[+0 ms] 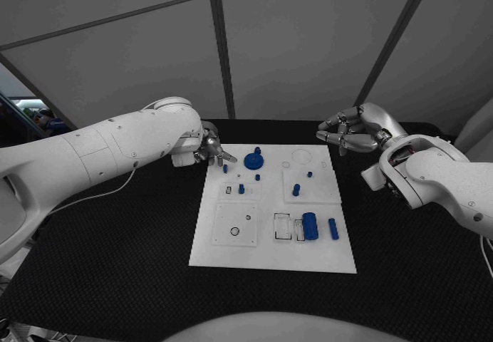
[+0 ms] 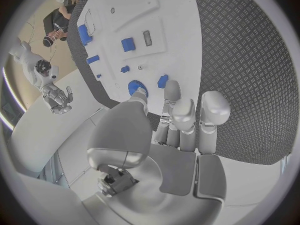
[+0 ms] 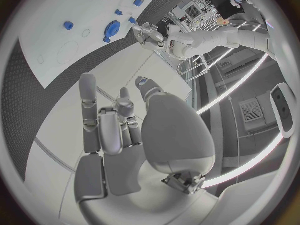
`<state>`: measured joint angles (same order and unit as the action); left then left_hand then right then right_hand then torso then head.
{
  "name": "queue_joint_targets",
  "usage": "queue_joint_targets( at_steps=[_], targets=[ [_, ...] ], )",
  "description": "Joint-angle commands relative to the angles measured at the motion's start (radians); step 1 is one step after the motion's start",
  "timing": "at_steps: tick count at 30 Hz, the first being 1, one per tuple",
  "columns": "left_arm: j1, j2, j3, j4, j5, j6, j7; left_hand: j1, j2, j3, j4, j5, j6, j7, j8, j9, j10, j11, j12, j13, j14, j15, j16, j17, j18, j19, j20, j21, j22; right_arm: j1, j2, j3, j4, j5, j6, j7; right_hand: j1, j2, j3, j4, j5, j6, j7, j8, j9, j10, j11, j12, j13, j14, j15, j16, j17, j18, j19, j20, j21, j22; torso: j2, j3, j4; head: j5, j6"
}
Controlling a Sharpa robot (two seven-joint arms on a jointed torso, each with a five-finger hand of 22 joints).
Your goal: Assemble the parts on the task board
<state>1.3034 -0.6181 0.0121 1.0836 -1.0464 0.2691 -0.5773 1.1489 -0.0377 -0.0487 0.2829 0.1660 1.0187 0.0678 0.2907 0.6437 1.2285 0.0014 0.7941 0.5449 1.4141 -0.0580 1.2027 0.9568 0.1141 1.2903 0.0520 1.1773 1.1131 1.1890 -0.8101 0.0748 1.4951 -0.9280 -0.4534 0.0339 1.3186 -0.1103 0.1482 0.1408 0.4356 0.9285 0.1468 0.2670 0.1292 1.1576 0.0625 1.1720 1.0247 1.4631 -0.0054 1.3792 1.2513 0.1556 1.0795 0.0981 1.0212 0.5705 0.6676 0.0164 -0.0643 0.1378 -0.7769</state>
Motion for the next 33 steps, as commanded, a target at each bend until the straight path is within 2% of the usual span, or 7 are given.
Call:
queue_joint_targets(
  at_steps=[1,11,33],
  targets=[
    [0.001,0.001,0.000,-0.001,-0.009,0.018,0.010,0.006,0.014,-0.008,-0.001,0.005,0.009,0.000,0.008,-0.003,0.004,-0.006,0.004,-0.002,0.007,-0.004,0.004,0.002,-0.001,0.010,0.000,0.005,0.004,0.001,0.001,0.001,0.000,-0.002,0.004,0.003,-0.002,-0.007,-0.002,0.005,0.007,-0.006,0.000,0.004,0.001,-0.007,0.000,-0.005,0.001,0.015,-0.005,-0.004,0.000,0.018,-0.008,0.001,-0.007,-0.001,-0.001,-0.0001,-0.0001,0.001,-0.002],
    [0.001,0.006,0.000,-0.015,-0.009,0.035,0.007,0.051,0.039,-0.003,-0.018,0.007,0.028,-0.009,0.026,-0.011,0.011,-0.014,0.007,-0.007,0.012,-0.011,0.011,0.010,-0.005,0.022,-0.007,0.018,0.023,0.001,0.003,0.001,-0.002,-0.002,0.005,0.003,-0.002,-0.007,-0.002,0.005,0.007,-0.006,0.000,0.004,0.001,-0.007,0.000,-0.005,0.001,0.015,-0.005,-0.004,0.000,0.018,-0.008,0.001,-0.007,-0.001,0.000,0.0000,-0.0002,0.003,-0.004],
    [-0.004,0.027,-0.007,-0.040,-0.009,0.057,0.007,0.057,0.040,-0.003,-0.022,0.006,0.031,-0.010,0.030,-0.012,0.014,-0.015,0.008,-0.008,0.014,-0.012,0.015,0.015,-0.008,0.029,-0.008,0.027,0.034,0.001,0.004,0.001,-0.002,-0.002,0.006,0.002,0.000,-0.005,0.000,0.005,0.008,-0.007,0.000,0.006,0.001,-0.006,0.000,-0.003,0.001,0.015,-0.005,-0.004,0.000,0.018,-0.007,0.000,-0.008,-0.001,-0.001,0.0003,0.0000,0.000,-0.010]
  ],
)
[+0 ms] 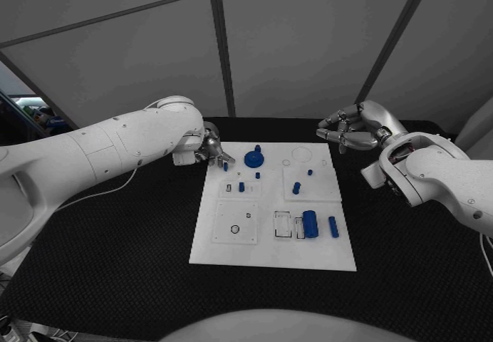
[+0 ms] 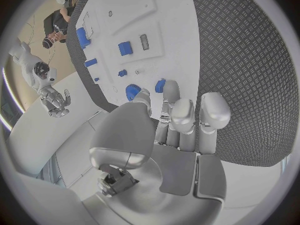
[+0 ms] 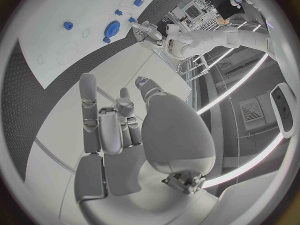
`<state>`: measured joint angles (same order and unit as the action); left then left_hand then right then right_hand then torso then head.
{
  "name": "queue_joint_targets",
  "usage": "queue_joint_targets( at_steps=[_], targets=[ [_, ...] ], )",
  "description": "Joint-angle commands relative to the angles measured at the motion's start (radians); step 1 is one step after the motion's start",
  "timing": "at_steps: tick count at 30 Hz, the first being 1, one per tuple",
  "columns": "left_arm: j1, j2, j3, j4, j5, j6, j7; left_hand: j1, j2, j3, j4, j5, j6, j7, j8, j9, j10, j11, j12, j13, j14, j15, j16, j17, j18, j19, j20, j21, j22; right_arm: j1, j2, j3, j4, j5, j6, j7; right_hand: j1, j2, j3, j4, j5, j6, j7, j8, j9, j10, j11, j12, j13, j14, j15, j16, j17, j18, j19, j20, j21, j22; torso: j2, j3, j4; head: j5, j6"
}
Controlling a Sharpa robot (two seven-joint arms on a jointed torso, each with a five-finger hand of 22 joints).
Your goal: Assemble the parts on the task board
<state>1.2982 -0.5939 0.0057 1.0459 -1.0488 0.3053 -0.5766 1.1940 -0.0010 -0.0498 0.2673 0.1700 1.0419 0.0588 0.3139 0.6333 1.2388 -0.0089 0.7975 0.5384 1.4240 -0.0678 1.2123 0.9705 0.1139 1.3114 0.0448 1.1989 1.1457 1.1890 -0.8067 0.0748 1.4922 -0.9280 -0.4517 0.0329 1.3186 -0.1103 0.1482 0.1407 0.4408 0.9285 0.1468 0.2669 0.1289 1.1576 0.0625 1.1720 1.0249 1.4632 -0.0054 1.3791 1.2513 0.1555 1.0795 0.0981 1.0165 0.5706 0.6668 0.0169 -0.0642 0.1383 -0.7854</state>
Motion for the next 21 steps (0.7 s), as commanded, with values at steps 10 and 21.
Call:
queue_joint_targets(
  at_steps=[10,21],
  targets=[
    [-0.002,0.006,-0.002,-0.010,-0.006,0.023,0.006,0.028,0.012,0.002,-0.015,0.003,0.009,-0.003,0.011,-0.005,0.006,-0.007,0.004,-0.004,0.006,-0.004,0.006,0.001,-0.008,0.009,-0.003,0.006,0.004,0.001,0.001,0.001,0.001,-0.002,0.005,0.003,0.000,-0.005,0.000,0.006,0.002,-0.007,0.000,0.006,0.002,-0.006,0.000,-0.003,0.001,0.015,-0.005,-0.004,0.000,0.018,-0.007,0.000,-0.003,-0.002,-0.001,-0.0002,0.0000,0.001,-0.002],
    [-0.003,0.009,-0.002,-0.011,0.017,0.015,0.012,0.139,0.071,0.086,-0.080,-0.060,-0.001,-0.013,0.017,-0.020,0.002,-0.016,-0.008,-0.016,0.006,-0.013,0.006,0.001,-0.008,0.009,-0.012,0.004,0.010,0.001,0.002,0.001,0.001,-0.002,0.006,0.003,0.001,-0.005,0.001,0.006,0.003,-0.008,0.000,0.007,0.002,-0.005,0.000,-0.003,0.001,0.015,-0.005,-0.004,0.000,0.018,-0.007,0.000,-0.003,-0.001,0.000,0.0002,0.0002,0.000,-0.002]
  ],
)
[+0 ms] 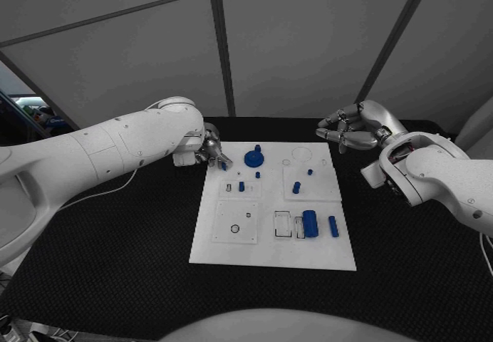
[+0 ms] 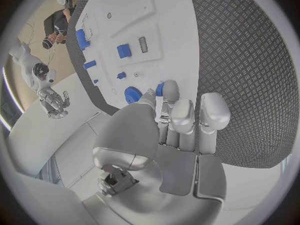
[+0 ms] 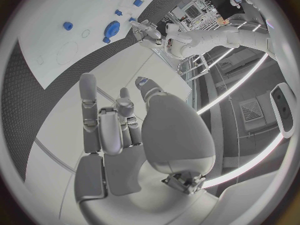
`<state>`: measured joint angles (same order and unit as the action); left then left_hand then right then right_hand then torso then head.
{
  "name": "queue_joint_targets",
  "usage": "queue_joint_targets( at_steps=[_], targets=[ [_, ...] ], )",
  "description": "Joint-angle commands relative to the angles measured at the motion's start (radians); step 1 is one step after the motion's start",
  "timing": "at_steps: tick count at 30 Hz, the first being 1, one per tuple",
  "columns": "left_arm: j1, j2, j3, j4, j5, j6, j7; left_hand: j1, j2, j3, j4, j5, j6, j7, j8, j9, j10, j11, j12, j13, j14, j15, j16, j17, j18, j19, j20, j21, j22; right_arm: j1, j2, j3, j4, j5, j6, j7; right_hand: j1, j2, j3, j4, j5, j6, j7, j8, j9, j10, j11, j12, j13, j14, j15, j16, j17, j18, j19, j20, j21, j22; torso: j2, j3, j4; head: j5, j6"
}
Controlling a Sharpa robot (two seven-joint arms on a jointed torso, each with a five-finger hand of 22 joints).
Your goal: Assemble the parts on the task board
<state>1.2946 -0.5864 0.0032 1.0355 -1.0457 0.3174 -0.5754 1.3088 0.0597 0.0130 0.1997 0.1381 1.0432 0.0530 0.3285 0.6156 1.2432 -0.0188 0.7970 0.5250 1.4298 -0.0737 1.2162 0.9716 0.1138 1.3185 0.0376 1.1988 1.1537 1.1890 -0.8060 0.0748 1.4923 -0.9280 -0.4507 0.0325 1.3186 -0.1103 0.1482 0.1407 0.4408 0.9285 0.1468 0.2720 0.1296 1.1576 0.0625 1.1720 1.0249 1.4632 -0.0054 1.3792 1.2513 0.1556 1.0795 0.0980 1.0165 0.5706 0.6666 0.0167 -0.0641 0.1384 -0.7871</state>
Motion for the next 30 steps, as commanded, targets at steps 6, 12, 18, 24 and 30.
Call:
queue_joint_targets(
  at_steps=[6,12,18,24,30],
  targets=[
    [0.000,0.001,0.000,0.000,0.040,-0.021,0.021,0.079,0.016,0.182,-0.073,-0.058,-0.020,-0.001,0.007,-0.018,-0.005,-0.004,-0.028,-0.021,-0.001,-0.005,0.001,-0.004,-0.007,-0.001,-0.006,-0.001,0.005,0.001,0.001,0.001,0.000,-0.002,0.006,0.002,0.001,-0.005,0.001,0.006,0.003,-0.008,0.000,0.002,0.001,-0.005,0.000,-0.003,0.001,0.015,-0.005,-0.004,0.000,0.018,-0.007,0.000,-0.003,-0.001,0.000,0.0002,0.0005,0.000,-0.003],
    [0.000,-0.008,0.000,0.009,0.085,-0.034,0.026,0.015,-0.045,0.379,-0.105,-0.059,-0.027,0.000,0.040,-0.017,0.007,-0.003,-0.035,-0.034,-0.001,-0.001,0.000,-0.006,-0.007,-0.001,-0.002,-0.004,0.012,0.001,0.001,0.001,-0.001,-0.002,0.009,0.000,0.004,-0.002,0.004,0.007,0.008,-0.009,0.000,0.005,0.002,-0.005,0.000,-0.002,0.002,0.015,-0.005,-0.004,0.001,0.018,-0.006,0.000,-0.004,-0.002,0.000,0.0000,0.0006,0.000,-0.003],
    [0.000,-0.042,0.000,0.055,0.158,-0.055,0.016,-0.059,-0.093,0.531,-0.137,-0.061,-0.037,-0.003,0.084,-0.007,0.017,-0.005,-0.030,-0.041,0.001,-0.003,0.004,-0.002,-0.009,0.003,-0.002,-0.003,0.022,0.001,0.001,0.001,-0.002,-0.002,0.011,-0.002,0.005,-0.003,0.006,0.008,0.016,-0.011,0.000,0.007,0.002,-0.005,0.000,-0.002,0.001,0.015,-0.005,-0.005,0.000,0.018,-0.006,0.000,-0.006,-0.003,-0.001,-0.0002,0.0023,0.000,-0.002],
    [0.000,-0.099,0.000,0.134,0.236,-0.097,0.005,-0.129,-0.121,0.651,-0.174,-0.060,-0.046,-0.006,0.132,-0.003,0.030,-0.009,-0.021,-0.046,0.009,-0.007,0.015,0.011,-0.008,0.003,-0.006,-0.007,0.026,0.001,0.002,0.001,-0.005,-0.002,0.012,-0.004,0.007,-0.004,0.009,0.010,0.031,-0.013,0.000,0.012,0.003,-0.006,0.000,-0.002,0.000,0.016,-0.005,-0.005,0.001,0.018,-0.004,0.000,-0.007,-0.003,-0.003,0.0014,0.0055,0.007,-0.001],
    [-0.001,-0.157,-0.001,0.225,0.249,-0.117,0.002,-0.175,-0.146,0.729,-0.211,-0.053,-0.051,-0.011,0.169,-0.007,0.042,-0.013,-0.019,-0.053,0.019,-0.011,0.029,0.032,-0.010,0.011,-0.011,-0.001,0.039,0.001,0.003,0.001,-0.008,-0.002,0.013,-0.005,0.007,-0.005,0.010,0.011,0.034,-0.014,0.000,0.013,0.004,-0.005,0.000,-0.001,0.000,0.016,-0.006,-0.005,0.001,0.018,-0.003,0.000,-0.007,-0.003,-0.003,0.0005,0.0052,0.006,0.001]
  ],
)
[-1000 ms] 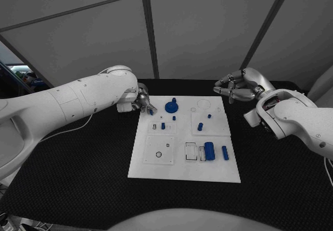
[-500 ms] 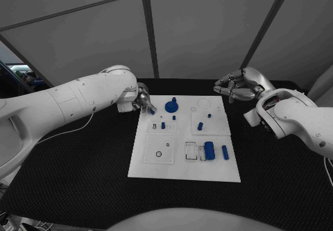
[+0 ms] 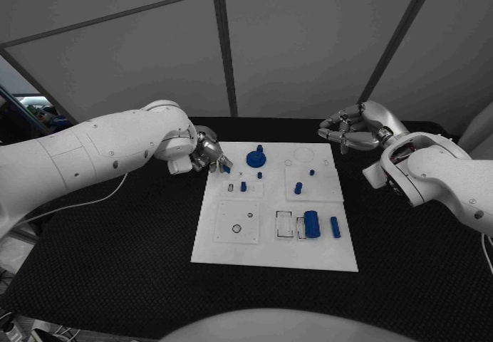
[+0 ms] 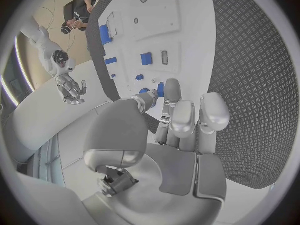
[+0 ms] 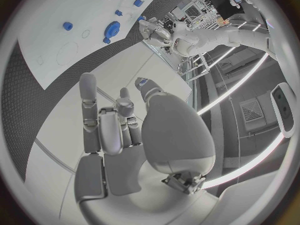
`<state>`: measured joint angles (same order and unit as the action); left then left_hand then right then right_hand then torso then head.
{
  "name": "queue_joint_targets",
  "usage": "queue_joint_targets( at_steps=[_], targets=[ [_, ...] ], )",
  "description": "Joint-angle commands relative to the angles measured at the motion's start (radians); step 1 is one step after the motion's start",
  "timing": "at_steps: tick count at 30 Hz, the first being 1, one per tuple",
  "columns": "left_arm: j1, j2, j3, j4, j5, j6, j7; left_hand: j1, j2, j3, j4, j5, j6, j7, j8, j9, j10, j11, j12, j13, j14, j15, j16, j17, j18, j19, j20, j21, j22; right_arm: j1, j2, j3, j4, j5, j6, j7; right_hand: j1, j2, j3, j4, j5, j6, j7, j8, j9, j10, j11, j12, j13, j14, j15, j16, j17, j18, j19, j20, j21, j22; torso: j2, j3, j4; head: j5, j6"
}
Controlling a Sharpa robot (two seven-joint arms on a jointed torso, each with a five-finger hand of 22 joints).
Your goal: Assemble the parts on the task board
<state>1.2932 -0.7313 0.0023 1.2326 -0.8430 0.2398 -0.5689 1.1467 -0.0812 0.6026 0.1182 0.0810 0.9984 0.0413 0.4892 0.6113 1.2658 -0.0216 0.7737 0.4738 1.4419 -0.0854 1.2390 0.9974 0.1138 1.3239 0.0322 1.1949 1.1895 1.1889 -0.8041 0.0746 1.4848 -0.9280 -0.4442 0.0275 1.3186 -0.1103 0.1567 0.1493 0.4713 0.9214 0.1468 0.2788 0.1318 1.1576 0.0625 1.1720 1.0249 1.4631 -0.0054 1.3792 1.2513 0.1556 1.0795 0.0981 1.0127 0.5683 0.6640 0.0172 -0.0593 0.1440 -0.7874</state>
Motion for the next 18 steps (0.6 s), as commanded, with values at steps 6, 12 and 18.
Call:
queue_joint_targets(
  at_steps=[6,12,18],
  targets=[
    [-0.011,-0.055,-0.001,0.106,-0.018,-0.099,0.003,-0.049,-0.028,0.199,-0.156,0.015,-0.002,-0.007,0.041,-0.014,0.042,-0.018,0.004,-0.012,0.023,-0.008,0.028,0.037,-0.017,0.026,-0.011,0.028,0.032,0.001,0.004,0.001,-0.003,-0.002,0.007,0.000,0.008,-0.005,0.002,0.003,0.006,-0.007,0.000,0.007,0.001,-0.006,0.000,-0.002,0.000,0.016,-0.006,-0.005,0.001,0.018,-0.003,0.000,-0.003,-0.001,-0.001,0.0007,0.0010,0.010,0.001],
    [-0.039,-0.075,-0.003,0.164,-0.099,-0.175,0.008,-0.073,-0.044,0.242,-0.175,0.020,0.000,-0.012,0.064,-0.023,0.057,-0.023,0.003,-0.019,0.025,-0.012,0.029,0.040,-0.021,0.041,-0.016,0.046,0.052,0.001,0.004,0.001,-0.004,-0.002,0.007,0.001,0.008,-0.005,0.002,0.003,0.006,-0.007,0.000,0.007,0.001,-0.006,0.000,-0.002,0.000,0.016,-0.006,-0.005,0.001,0.018,-0.003,0.000,-0.003,-0.001,-0.002,0.0001,0.0039,0.010,-0.001],
    [-0.068,-0.077,-0.005,0.197,-0.174,-0.209,0.011,-0.088,-0.052,0.266,-0.186,0.023,0.001,-0.014,0.078,-0.030,0.065,-0.025,0.004,-0.023,0.026,-0.015,0.030,0.042,-0.025,0.050,-0.018,0.059,0.066,0.001,0.003,0.001,-0.004,-0.002,0.008,0.001,0.008,-0.005,0.003,0.003,0.008,-0.007,0.000,0.007,0.002,-0.005,-0.001,-0.001,0.000,0.016,-0.006,-0.005,0.002,0.018,-0.003,0.000,-0.004,-0.001,0.000,-0.0004,0.0019,0.015,-0.002]
  ],
)
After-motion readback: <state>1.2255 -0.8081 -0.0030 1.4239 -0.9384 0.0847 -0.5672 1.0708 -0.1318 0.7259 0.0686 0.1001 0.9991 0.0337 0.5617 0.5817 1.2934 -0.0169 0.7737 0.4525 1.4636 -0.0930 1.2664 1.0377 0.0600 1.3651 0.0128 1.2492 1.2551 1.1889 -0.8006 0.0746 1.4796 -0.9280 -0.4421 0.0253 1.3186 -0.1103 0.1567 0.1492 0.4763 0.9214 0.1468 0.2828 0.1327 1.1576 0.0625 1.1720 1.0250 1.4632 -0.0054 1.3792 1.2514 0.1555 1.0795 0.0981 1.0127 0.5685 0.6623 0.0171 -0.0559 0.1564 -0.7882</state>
